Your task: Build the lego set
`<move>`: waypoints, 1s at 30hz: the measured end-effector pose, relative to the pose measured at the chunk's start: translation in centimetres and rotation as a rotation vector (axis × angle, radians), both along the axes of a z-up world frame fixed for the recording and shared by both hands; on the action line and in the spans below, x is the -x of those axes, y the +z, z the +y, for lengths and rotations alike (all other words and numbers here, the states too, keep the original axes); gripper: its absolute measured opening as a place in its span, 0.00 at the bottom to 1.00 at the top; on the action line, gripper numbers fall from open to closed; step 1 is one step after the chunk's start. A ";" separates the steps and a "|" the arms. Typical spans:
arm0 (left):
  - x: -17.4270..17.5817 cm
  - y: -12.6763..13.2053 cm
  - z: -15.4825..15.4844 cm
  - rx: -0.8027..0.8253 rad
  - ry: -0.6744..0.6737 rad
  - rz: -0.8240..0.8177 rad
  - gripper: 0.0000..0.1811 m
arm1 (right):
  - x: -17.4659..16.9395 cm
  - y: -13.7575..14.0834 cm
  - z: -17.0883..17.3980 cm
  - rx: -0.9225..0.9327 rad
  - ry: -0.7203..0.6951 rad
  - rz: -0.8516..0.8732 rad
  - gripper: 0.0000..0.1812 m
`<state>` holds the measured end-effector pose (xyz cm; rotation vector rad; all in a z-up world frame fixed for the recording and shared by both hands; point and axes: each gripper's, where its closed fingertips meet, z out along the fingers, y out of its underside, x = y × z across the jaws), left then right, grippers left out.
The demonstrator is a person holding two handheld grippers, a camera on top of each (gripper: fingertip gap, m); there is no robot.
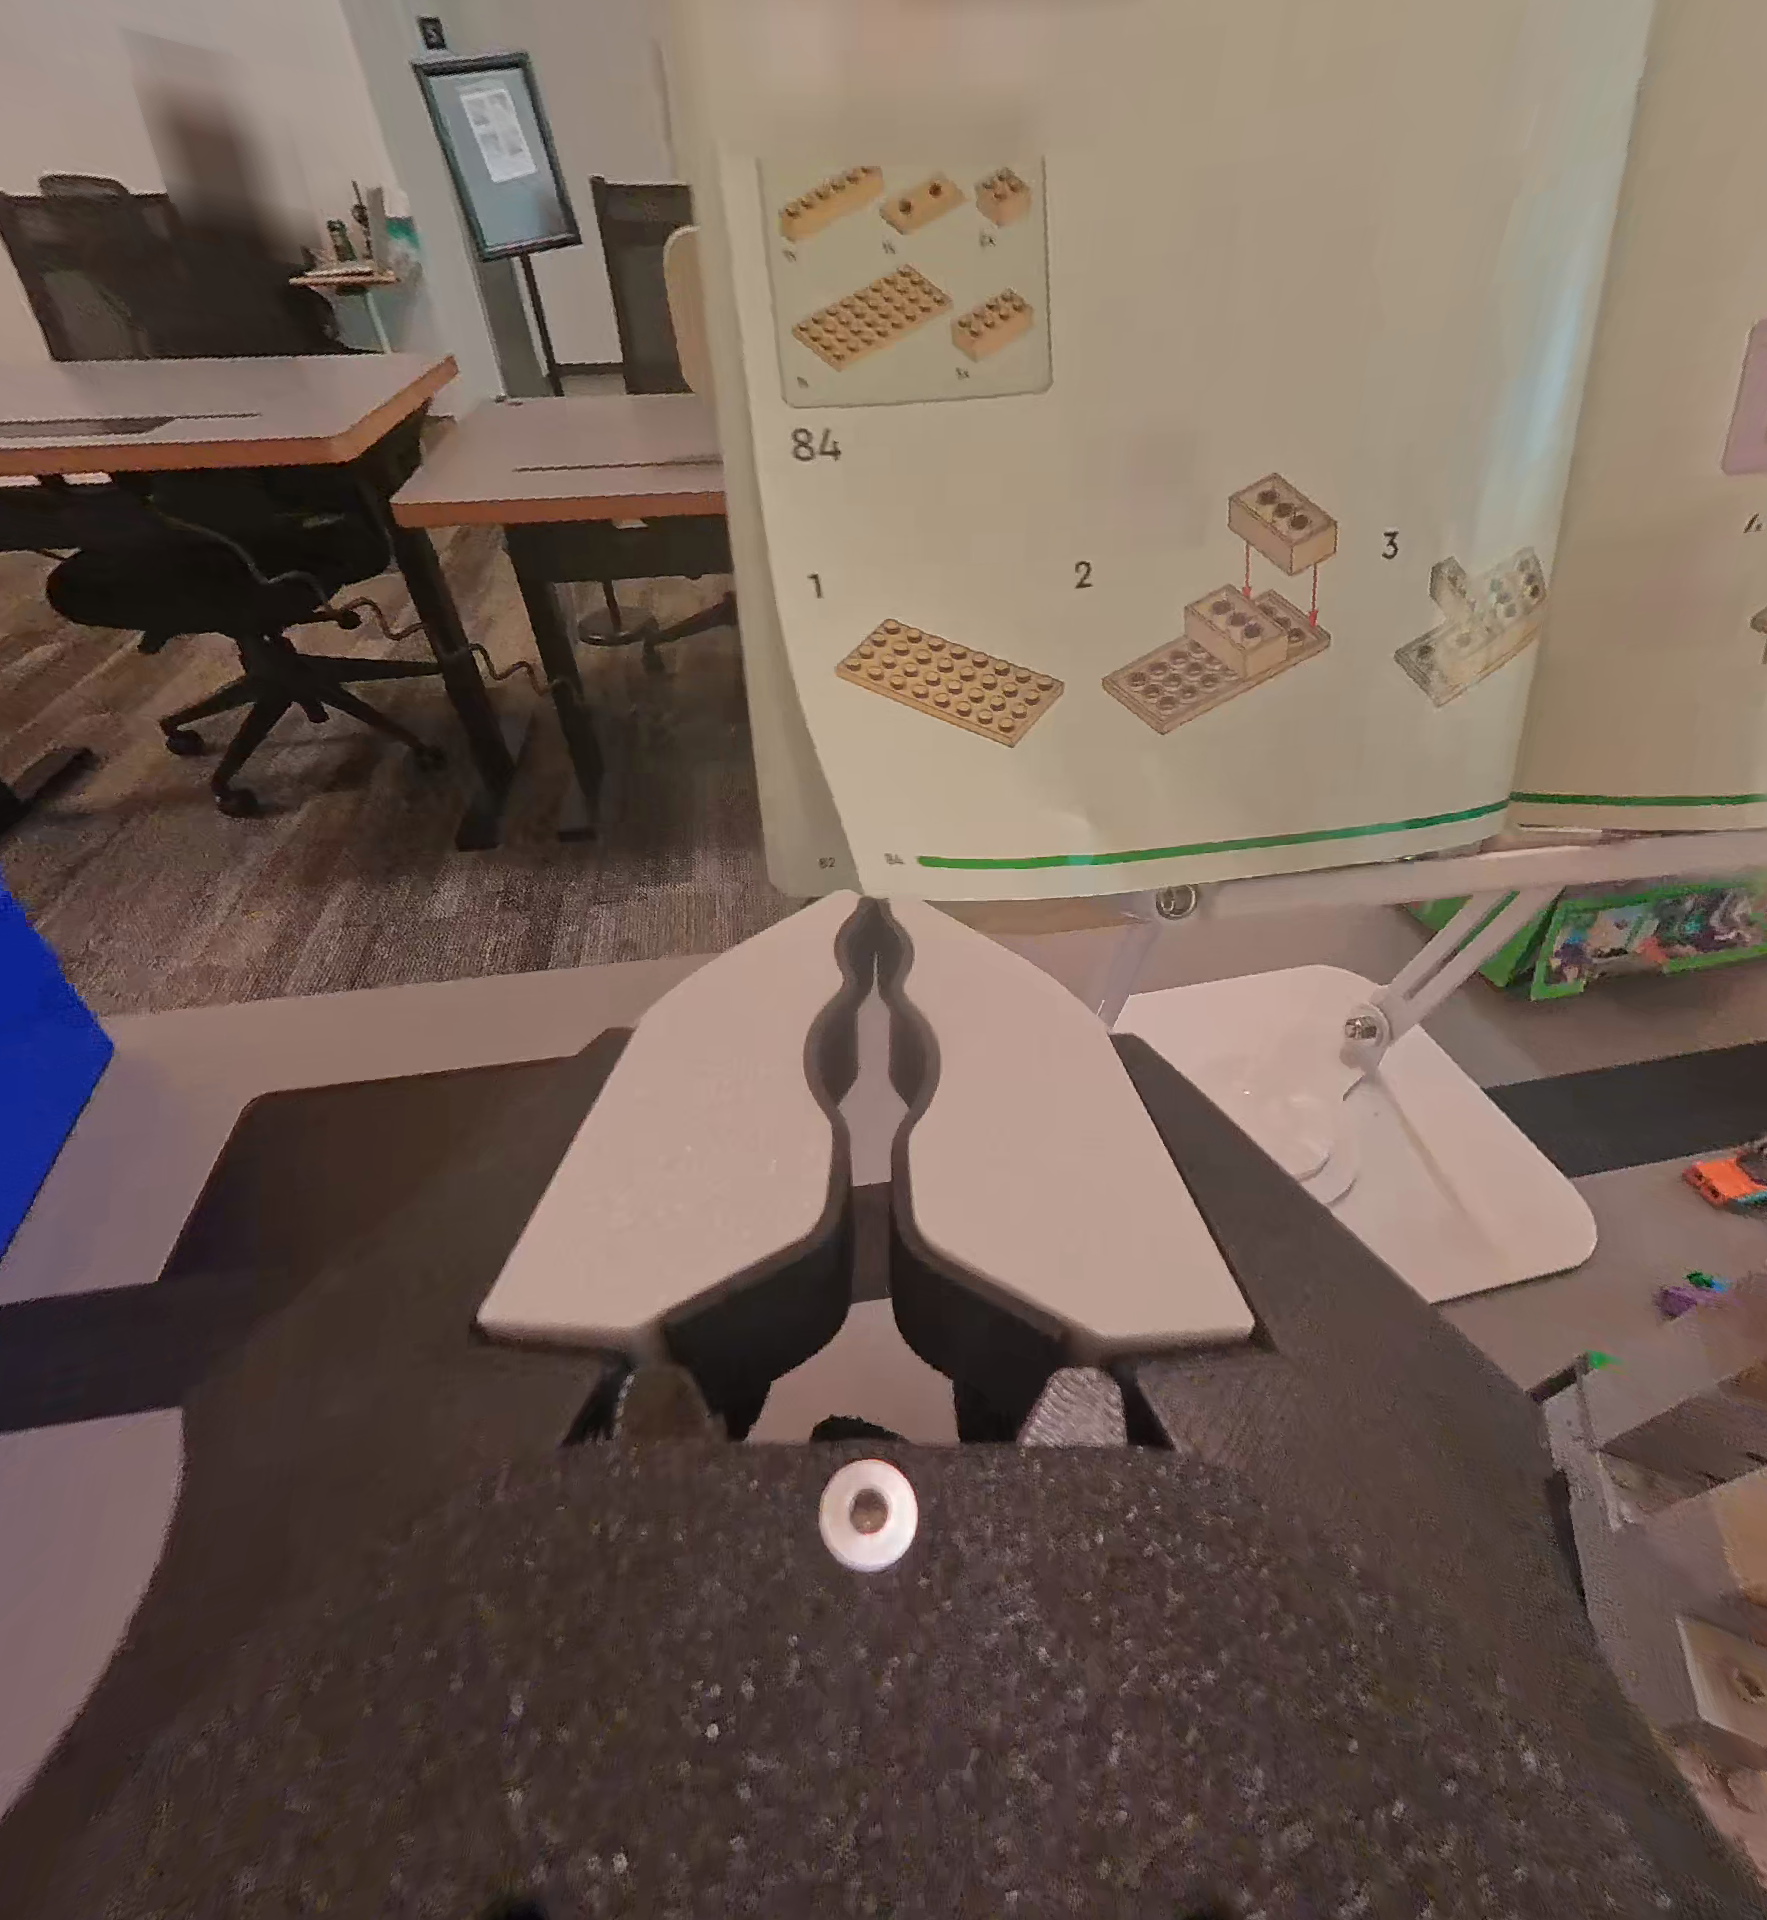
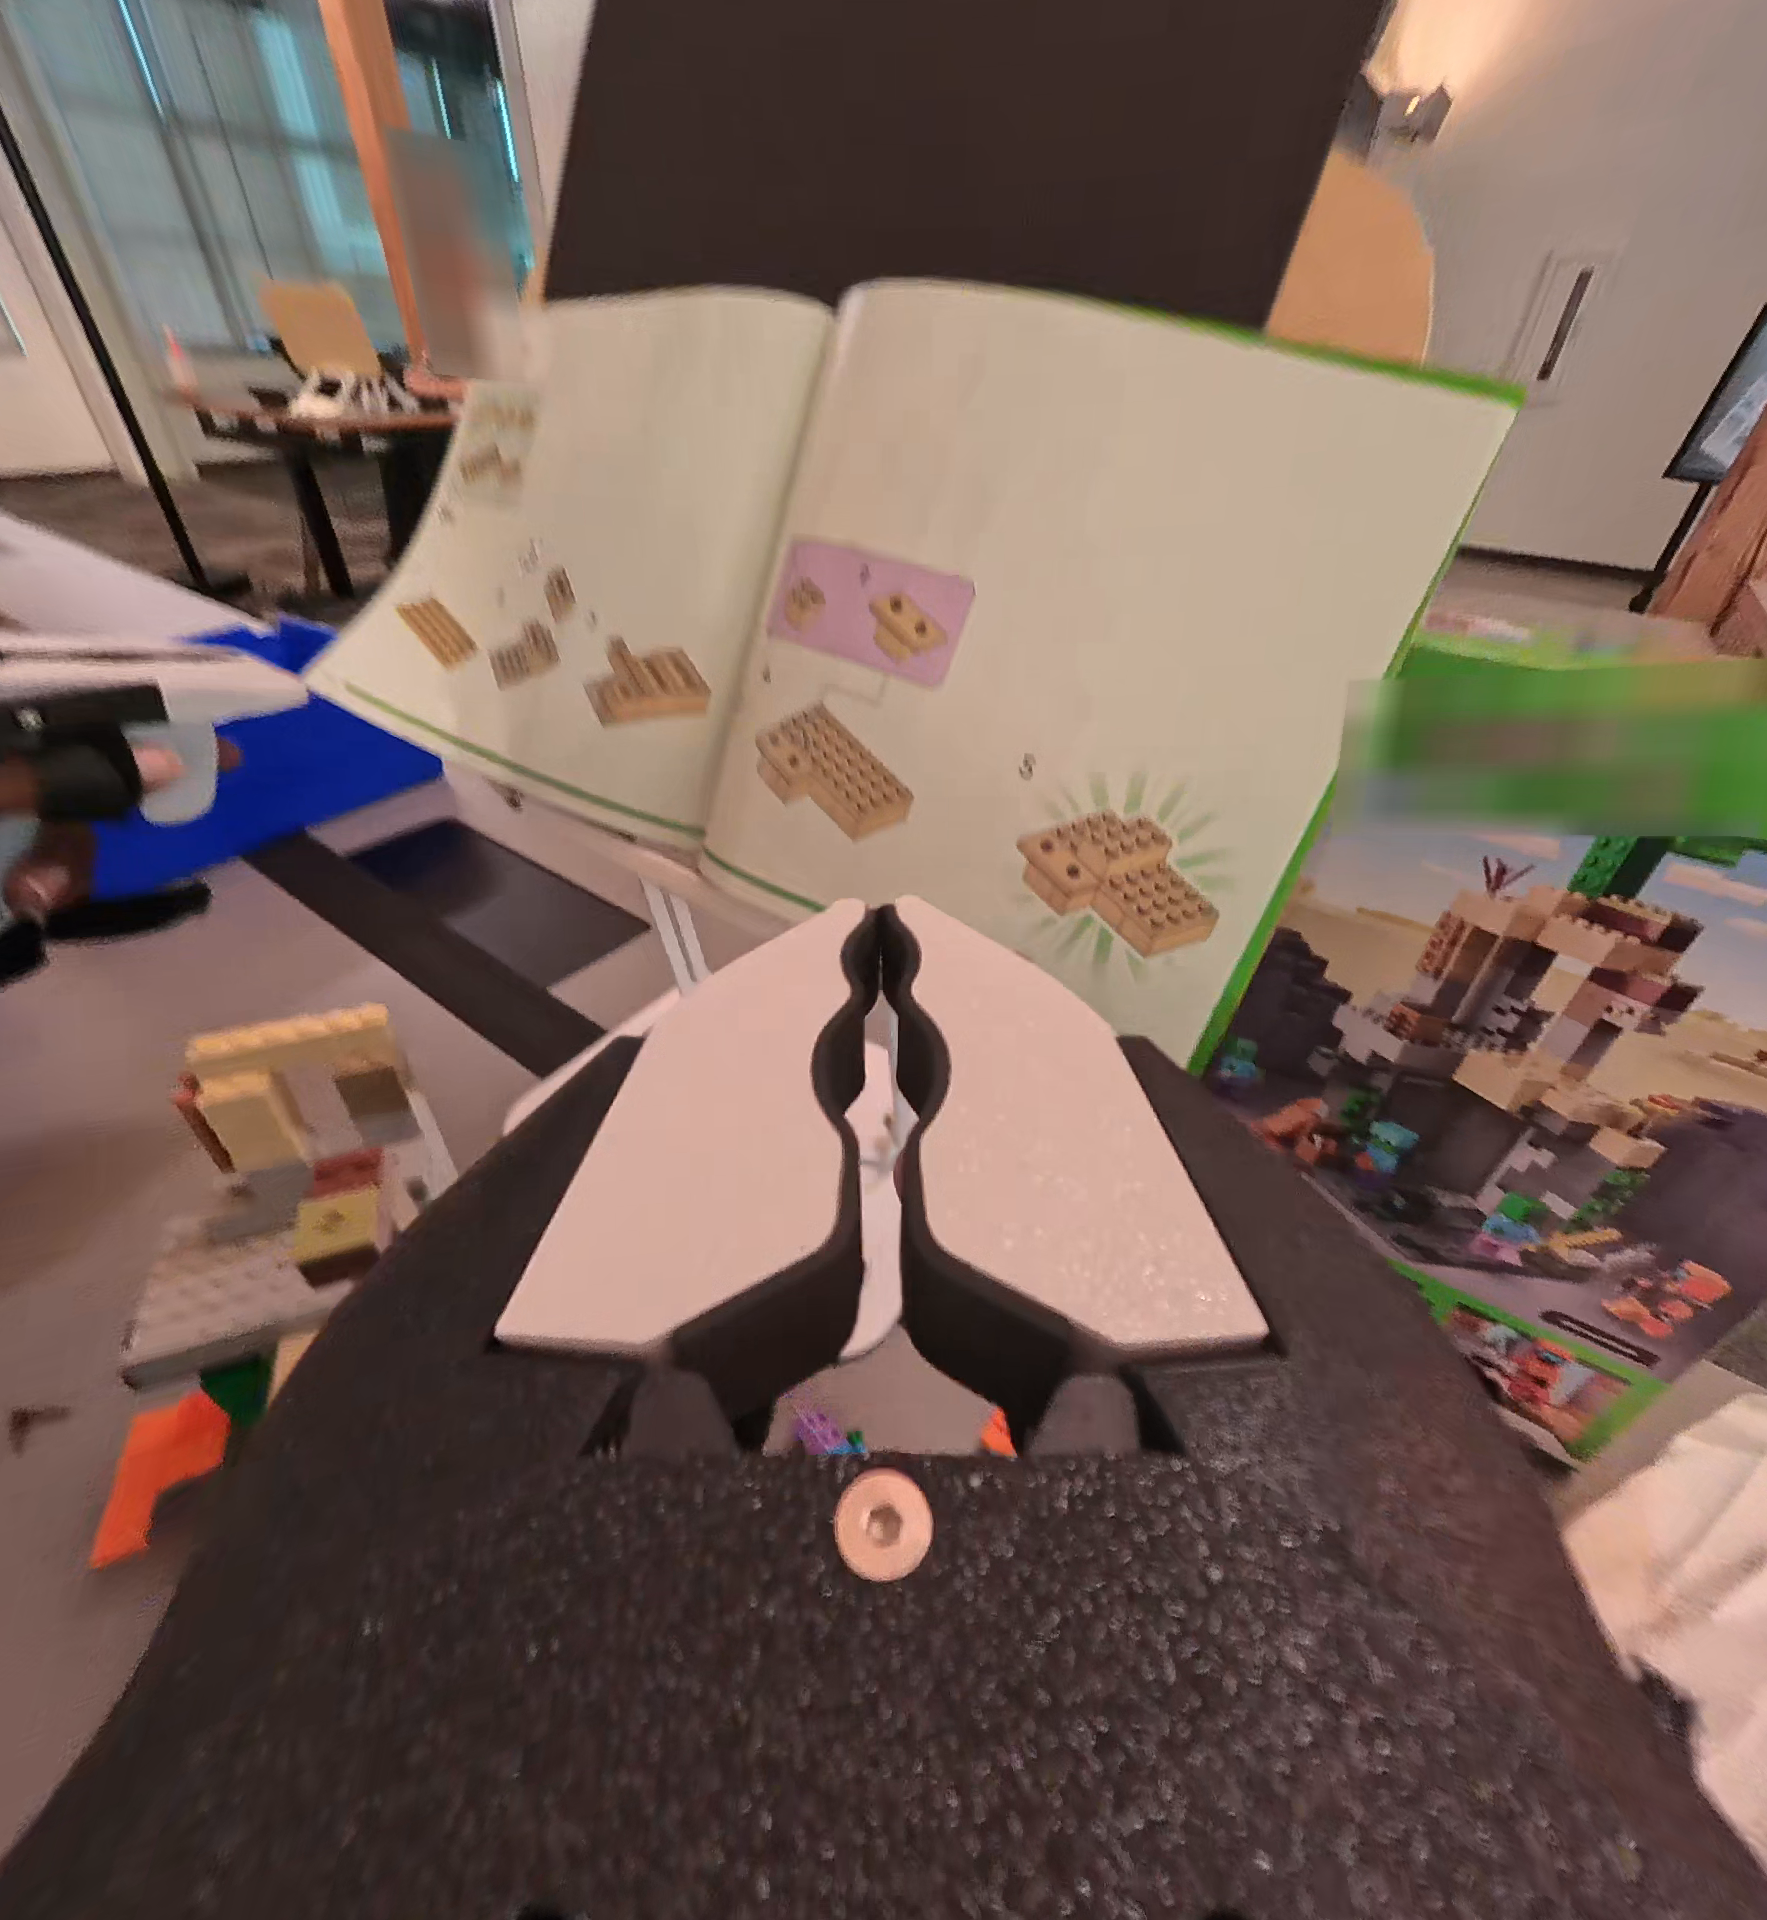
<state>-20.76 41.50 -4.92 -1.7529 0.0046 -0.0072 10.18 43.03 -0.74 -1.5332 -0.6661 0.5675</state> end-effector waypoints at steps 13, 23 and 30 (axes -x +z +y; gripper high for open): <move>-1.2 6.7 -1.9 -0.292 0.039 -0.068 0.00 | 4.8 8.1 -4.3 -0.122 0.078 0.317 0.00; -4.0 5.1 0.5 -0.305 0.014 0.064 0.00 | 3.8 4.3 -2.6 -0.228 0.036 0.243 0.00; -3.3 4.0 1.7 -0.273 0.031 0.139 0.00 | 3.4 1.7 0.0 -0.145 -0.025 0.236 0.00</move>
